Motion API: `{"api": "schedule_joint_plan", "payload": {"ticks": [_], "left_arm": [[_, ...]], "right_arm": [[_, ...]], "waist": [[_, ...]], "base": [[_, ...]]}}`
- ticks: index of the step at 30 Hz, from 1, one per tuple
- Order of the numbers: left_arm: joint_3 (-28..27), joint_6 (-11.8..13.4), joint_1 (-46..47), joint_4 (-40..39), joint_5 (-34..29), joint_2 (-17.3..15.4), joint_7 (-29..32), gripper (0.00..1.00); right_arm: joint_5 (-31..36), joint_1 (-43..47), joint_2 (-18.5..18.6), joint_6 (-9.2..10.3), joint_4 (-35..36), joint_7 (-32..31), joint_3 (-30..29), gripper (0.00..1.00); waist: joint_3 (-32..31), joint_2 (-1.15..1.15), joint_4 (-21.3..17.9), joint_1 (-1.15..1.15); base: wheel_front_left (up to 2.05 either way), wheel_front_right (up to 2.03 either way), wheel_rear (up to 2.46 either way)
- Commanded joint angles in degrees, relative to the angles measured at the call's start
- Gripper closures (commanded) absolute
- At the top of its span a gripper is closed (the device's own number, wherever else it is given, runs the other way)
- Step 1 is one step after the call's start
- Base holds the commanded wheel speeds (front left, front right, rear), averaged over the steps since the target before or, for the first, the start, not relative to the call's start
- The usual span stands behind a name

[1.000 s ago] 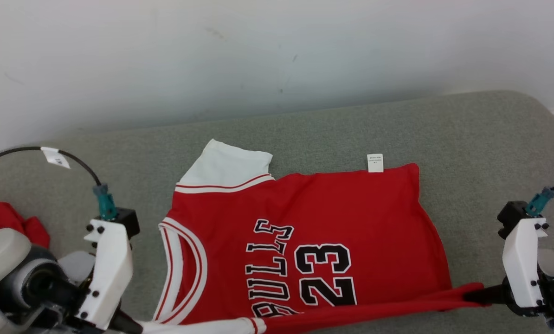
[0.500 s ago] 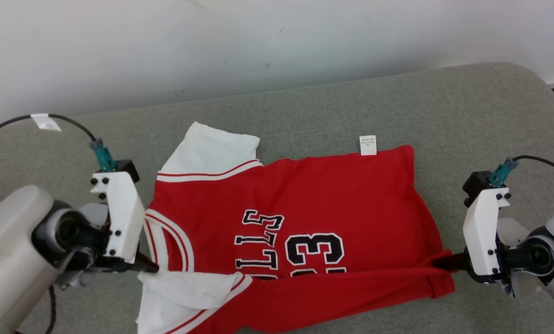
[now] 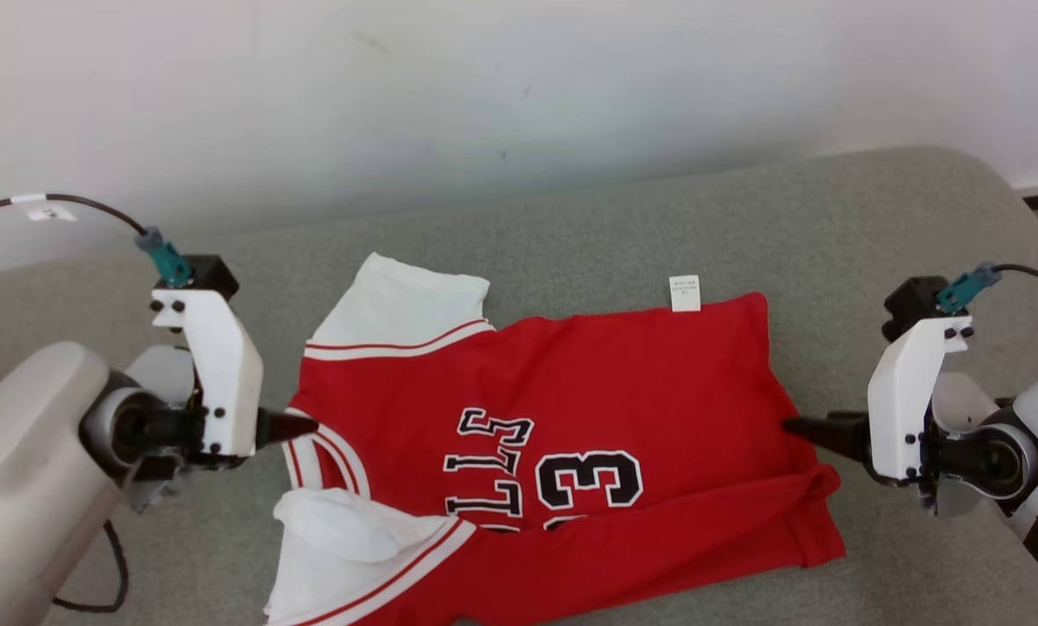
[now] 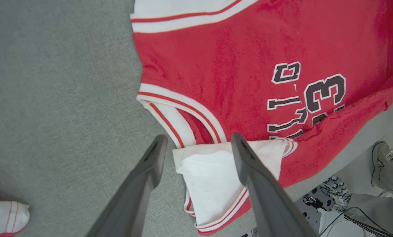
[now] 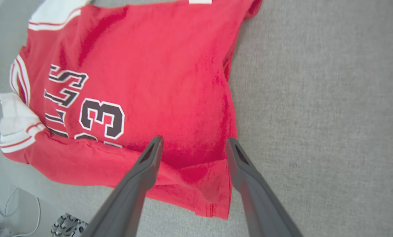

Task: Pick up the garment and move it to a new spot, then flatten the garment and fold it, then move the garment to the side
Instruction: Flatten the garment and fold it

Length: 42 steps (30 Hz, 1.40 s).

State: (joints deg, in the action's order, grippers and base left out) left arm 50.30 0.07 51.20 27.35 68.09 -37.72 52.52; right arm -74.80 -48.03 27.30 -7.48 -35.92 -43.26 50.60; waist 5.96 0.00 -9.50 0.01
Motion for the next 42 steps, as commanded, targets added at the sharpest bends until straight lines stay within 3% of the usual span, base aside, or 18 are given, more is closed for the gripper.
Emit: {"api": "schedule_joint_plan", "payload": {"ticks": [1, 8, 11, 14, 17, 24, 25, 30, 36, 42], "left_arm": [[-0.5, -0.8, 0.4, 0.4, -1.7, 0.4, -2.8, 0.0], [-3.0, -1.4, -1.4, 1.4, -8.2, 1.9, -23.7, 0.0], [-3.5, -1.4, -2.9, -1.2, -11.8, 0.8, -32.8, 0.0], [-5.2, 1.0, -5.9, -5.1, -13.8, -0.3, -41.1, 0.0], [-6.9, 5.5, -9.8, -9.3, -16.2, -2.3, -47.6, 0.0], [-10.6, 13.9, -20.8, -20.5, -18.5, -4.8, -61.8, 0.0], [-10.6, 13.9, -20.8, -20.5, -18.5, -4.8, -61.8, 0.0], [-12.8, 18.5, -29.0, -25.6, -19.8, -5.3, -66.7, 0.0], [-18.6, 22.5, -39.1, -31.2, -23.5, 0.0, -67.7, 0.0], [-28.2, 20.4, -50.0, -36.0, -35.5, 9.5, -67.7, 0.0]], "right_arm": [[0.6, 0.8, 0.4, -0.01, 0.8, 2.0, -0.7, 0.0], [10.7, 2.7, 2.4, -0.01, 7.7, 26.6, -4.4, 0.0], [18.0, 3.8, 3.8, -0.01, 8.1, 37.2, -6.3, 0.0], [23.4, 6.7, 3.6, -0.02, 9.9, 46.3, -10.2, 0.0], [29.0, 10.7, 4.4, 0.0, 12.7, 53.8, -15.3, 0.0], [40.4, 25.6, -1.6, 0.0, 22.1, 58.0, -32.1, 0.0], [40.4, 25.6, -1.6, 0.0, 22.1, 58.0, -32.1, 0.0], [48.5, 37.3, -8.0, 0.04, 30.1, 58.3, -41.1, 0.0], [53.6, 47.1, -15.1, 0.04, 34.8, 58.4, -47.0, 0.0], [55.8, 52.8, -20.2, 0.04, 34.9, 58.4, -49.4, 0.0]], "waist": [[-1.5, 0.0, 0.4, -0.01], [-4.6, 0.0, 1.1, -0.01], [-5.7, 0.0, 1.5, -0.01], [-6.5, 0.0, 2.0, -0.01], [-7.1, 0.0, 2.6, -0.01], [-7.3, 0.0, 3.7, -0.01], [-7.3, 0.0, 3.7, -0.01], [-7.2, 0.0, 4.4, -0.01], [-7.0, 0.0, 4.2, -0.01], [-6.2, 0.0, 3.8, -0.01]], "base": [[0.0, 0.0, 0.0], [0.0, 0.0, 0.0], [0.0, 0.0, 0.0], [0.0, 0.0, 0.0], [0.0, 0.0, 0.0], [0.0, 0.0, 0.0], [0.0, 0.0, 0.0], [0.0, 0.0, 0.0], [0.0, 0.0, 0.0], [0.0, 0.0, 0.0]]}}
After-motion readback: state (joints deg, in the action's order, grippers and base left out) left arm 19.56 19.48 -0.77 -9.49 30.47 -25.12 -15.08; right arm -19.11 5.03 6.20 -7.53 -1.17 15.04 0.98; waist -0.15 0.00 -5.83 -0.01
